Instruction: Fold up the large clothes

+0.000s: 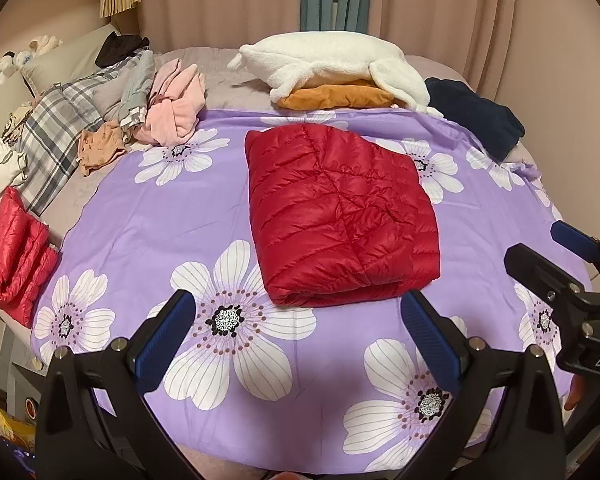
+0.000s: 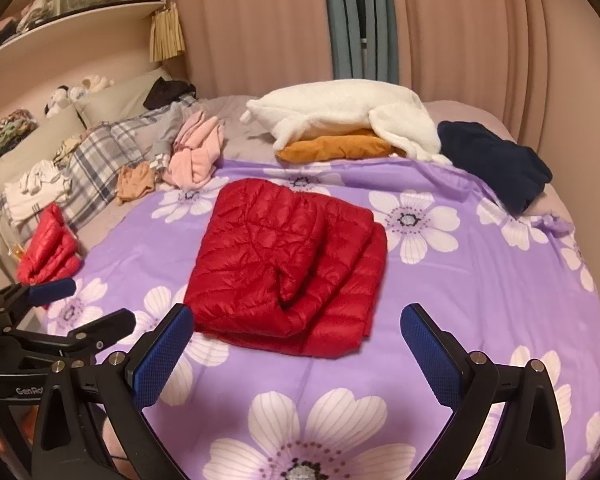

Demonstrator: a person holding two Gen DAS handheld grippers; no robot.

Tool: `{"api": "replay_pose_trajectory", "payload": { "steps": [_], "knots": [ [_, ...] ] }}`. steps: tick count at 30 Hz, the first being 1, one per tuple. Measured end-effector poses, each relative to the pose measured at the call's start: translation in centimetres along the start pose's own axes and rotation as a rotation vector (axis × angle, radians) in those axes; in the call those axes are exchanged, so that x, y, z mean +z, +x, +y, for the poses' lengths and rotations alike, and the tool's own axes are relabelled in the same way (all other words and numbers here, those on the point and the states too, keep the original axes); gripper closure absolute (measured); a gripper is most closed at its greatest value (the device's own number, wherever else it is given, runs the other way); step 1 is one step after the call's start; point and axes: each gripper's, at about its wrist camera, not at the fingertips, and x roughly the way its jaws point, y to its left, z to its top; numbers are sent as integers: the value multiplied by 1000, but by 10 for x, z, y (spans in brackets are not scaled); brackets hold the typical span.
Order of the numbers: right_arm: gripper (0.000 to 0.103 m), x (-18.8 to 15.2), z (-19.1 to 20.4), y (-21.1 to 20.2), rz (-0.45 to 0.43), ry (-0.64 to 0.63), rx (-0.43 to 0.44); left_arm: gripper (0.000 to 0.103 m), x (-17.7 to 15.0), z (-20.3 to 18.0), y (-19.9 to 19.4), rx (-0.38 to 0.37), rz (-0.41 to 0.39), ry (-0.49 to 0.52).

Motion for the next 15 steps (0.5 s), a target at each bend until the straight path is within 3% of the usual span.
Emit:
{"api": "replay_pose_trajectory", "payload": {
  "steps": [15],
  "knots": [
    [1,-1,4,5,10,-14,-1,0,-2,0,5,-5,10,-3]
  ]
}}
